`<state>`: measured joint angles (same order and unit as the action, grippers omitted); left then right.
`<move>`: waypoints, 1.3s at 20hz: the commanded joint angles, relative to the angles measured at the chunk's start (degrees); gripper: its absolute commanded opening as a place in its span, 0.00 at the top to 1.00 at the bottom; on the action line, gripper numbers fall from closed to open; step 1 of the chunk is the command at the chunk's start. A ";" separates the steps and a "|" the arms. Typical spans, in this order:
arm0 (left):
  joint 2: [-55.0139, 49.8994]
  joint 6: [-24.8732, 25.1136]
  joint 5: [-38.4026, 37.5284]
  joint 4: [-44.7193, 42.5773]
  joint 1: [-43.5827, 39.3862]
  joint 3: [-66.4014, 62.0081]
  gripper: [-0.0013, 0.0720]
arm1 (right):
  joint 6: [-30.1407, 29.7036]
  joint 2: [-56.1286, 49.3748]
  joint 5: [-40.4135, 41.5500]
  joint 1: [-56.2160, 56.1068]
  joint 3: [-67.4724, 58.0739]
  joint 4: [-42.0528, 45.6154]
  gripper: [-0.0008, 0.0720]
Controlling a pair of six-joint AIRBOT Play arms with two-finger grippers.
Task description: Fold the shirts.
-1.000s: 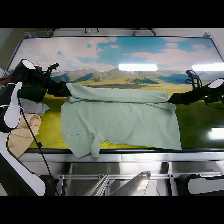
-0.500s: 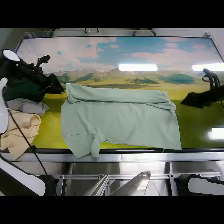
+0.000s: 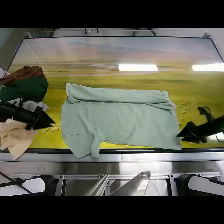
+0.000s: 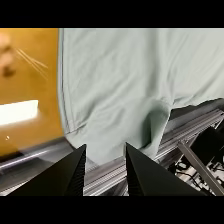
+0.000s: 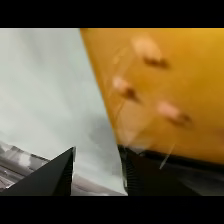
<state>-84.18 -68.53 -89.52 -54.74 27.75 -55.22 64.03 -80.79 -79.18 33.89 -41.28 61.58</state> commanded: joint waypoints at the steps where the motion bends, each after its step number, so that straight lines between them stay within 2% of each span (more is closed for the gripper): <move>1: 3.63 0.76 1.88 -4.02 2.93 9.31 0.61 | 0.09 0.02 6.49 -0.37 6.38 -0.35 0.49; 5: 6.75 0.04 7.82 -5.18 2.32 17.11 0.61 | -6.67 -1.31 9.42 -2.12 7.37 -9.03 0.50; 6: 7.06 0.04 8.96 -5.09 1.55 18.78 0.61 | -7.93 -1.46 9.62 -2.14 7.26 -11.26 0.82; 7: 7.04 0.04 9.99 -5.01 0.15 20.26 0.61 | -9.14 -1.46 10.23 -2.14 7.26 -13.22 0.97; 13: 6.99 0.04 23.69 1.27 -13.97 23.43 0.61 | -10.95 -1.46 11.23 -2.14 7.23 -17.09 0.97; 17: 6.99 -0.55 28.92 0.63 -19.87 23.43 0.61 | -10.95 -1.44 9.51 -2.12 7.23 -17.09 0.97; 18: 6.99 -0.52 28.76 0.66 -19.78 23.39 0.75 | -10.95 -1.36 8.83 -1.92 7.23 -17.07 0.97; 19: 6.99 -0.50 27.67 0.33 -19.23 22.97 0.94 | -10.95 -1.36 8.11 -1.77 7.06 -17.05 0.97; 24: 8.94 0.61 13.40 0.33 -9.18 16.92 0.95 | -9.29 -1.33 -0.22 1.38 1.97 -16.46 0.97; 26: 11.98 0.63 10.45 0.28 -3.67 15.19 0.95 | -7.43 -0.72 -3.28 4.66 -0.44 -16.39 0.97</move>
<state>-75.02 -68.29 -71.55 -55.99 17.98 -37.39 54.41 -82.04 -76.36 35.35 -38.76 45.65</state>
